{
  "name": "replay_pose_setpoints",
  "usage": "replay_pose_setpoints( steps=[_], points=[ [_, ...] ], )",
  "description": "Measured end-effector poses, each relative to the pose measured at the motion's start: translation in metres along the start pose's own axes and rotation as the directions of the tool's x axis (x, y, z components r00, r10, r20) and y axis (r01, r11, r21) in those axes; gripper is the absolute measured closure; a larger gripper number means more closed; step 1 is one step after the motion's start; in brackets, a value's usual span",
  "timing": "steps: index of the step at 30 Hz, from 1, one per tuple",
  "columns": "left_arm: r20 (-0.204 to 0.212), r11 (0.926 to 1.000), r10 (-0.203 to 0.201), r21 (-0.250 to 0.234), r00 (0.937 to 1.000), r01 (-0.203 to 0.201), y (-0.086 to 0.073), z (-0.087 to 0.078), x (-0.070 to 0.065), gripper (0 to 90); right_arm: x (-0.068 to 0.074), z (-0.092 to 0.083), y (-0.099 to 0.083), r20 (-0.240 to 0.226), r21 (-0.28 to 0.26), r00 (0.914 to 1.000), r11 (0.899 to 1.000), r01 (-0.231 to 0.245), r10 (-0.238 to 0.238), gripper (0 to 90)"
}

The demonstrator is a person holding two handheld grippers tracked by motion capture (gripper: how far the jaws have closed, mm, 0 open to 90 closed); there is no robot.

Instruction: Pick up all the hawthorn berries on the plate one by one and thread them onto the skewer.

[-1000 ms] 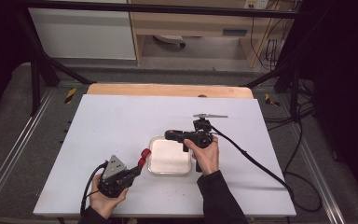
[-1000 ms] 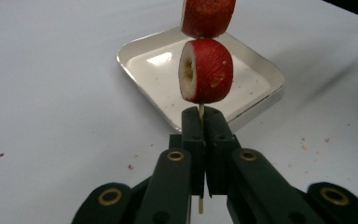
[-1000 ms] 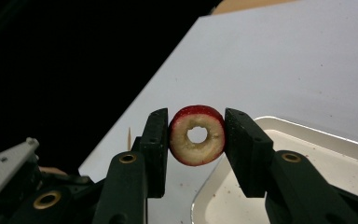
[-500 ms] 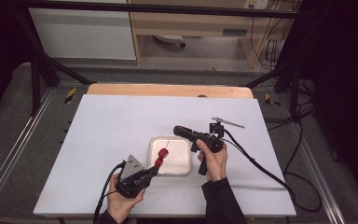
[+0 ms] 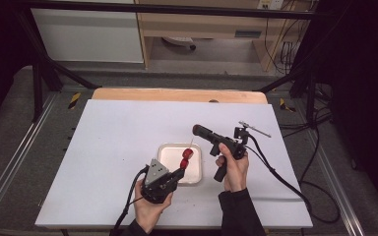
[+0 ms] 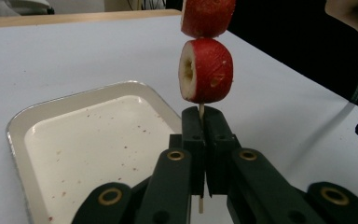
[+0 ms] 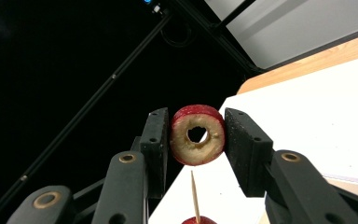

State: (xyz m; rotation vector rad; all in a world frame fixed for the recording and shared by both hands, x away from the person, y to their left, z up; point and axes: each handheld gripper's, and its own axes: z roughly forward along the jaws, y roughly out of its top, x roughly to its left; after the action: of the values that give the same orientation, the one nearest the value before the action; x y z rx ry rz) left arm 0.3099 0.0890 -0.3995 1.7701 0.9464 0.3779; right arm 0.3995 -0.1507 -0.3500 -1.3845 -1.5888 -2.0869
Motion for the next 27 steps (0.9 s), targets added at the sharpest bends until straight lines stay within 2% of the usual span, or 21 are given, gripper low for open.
replay_pose_setpoints(
  steps=[4,9,17,20,27],
  points=[
    [0.02,0.9996,-0.001,-0.027,0.9998,0.001,-0.0025,0.0035,-0.0092,88.0,0.001,-0.0026,0.0016,-0.012,-0.007,0.9999,1.0,-0.005,0.005,61.8],
    [0.043,0.9986,-0.027,-0.044,0.9987,0.029,-0.0032,0.0068,-0.0123,88.1,0.0032,-0.0055,0.0027,-0.026,-0.02,0.9996,1.0,-0.015,0.014,61.7],
    [0.045,0.9968,-0.045,-0.065,0.998,0.048,-0.0013,0.0049,-0.0095,88.1,0.0025,-0.0037,0.0004,-0.032,-0.018,0.9994,1.0,-0.016,0.016,61.8],
    [0.049,0.9964,-0.059,-0.058,0.997,0.062,-0.0005,0.0047,-0.0071,88.1,0.0018,-0.0022,-0.0017,-0.035,-0.014,0.9993,1.0,-0.017,0.016,61.8],
    [0.051,0.9967,-0.061,-0.051,0.9968,0.064,-0.0009,0.0065,-0.0073,88.1,0.0015,-0.0015,-0.0028,-0.037,-0.012,0.9992,1.0,-0.015,0.015,61.8]
  ],
)
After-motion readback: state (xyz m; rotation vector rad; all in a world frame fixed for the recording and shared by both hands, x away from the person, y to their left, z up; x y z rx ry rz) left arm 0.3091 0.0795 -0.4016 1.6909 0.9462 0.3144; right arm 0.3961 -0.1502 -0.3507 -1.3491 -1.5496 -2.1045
